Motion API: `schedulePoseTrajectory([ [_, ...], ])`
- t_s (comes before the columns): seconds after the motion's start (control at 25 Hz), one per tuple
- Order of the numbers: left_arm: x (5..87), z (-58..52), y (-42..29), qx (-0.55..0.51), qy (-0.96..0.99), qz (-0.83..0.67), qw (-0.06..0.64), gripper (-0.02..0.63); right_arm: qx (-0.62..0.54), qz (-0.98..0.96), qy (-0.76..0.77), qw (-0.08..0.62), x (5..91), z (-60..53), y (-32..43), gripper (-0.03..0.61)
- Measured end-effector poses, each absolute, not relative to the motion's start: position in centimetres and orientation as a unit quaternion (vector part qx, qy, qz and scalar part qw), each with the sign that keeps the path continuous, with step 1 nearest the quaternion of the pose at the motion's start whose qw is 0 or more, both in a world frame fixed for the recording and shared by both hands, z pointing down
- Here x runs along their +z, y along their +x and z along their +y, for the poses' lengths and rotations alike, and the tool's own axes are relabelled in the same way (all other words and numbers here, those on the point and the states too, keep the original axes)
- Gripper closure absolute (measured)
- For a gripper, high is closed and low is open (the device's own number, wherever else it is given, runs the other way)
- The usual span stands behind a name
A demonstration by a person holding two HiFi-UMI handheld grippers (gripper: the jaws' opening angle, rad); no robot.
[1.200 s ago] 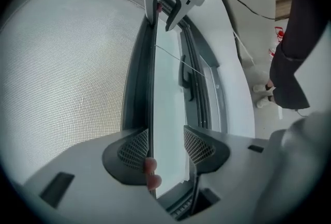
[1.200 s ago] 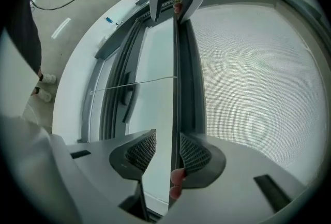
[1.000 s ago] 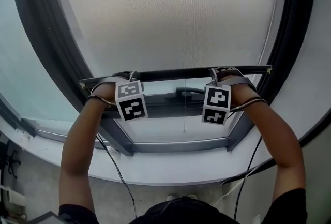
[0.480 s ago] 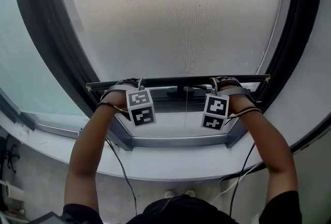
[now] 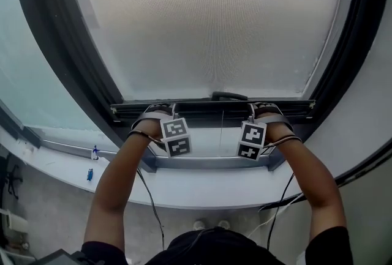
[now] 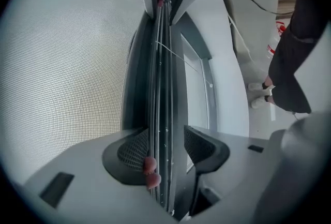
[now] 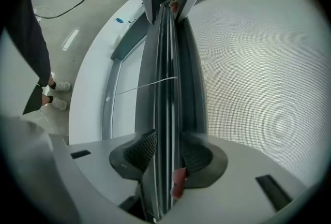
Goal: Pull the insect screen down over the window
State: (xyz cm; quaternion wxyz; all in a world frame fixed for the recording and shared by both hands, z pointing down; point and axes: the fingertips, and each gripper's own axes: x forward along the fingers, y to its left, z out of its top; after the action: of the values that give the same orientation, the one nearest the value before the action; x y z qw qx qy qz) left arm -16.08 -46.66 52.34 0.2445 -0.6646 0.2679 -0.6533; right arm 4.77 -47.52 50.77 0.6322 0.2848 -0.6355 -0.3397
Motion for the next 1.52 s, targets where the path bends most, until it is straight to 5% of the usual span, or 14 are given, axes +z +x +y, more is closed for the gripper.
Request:
schedulePoseTrajectory([
  [1.52, 56.5, -46.5, -15.8, -0.64, -0.672, 0.285, 0.242, 0.402, -0.315, -0.631, 0.278, 0.652, 55.3, -47.0, 4.9, 0.411],
])
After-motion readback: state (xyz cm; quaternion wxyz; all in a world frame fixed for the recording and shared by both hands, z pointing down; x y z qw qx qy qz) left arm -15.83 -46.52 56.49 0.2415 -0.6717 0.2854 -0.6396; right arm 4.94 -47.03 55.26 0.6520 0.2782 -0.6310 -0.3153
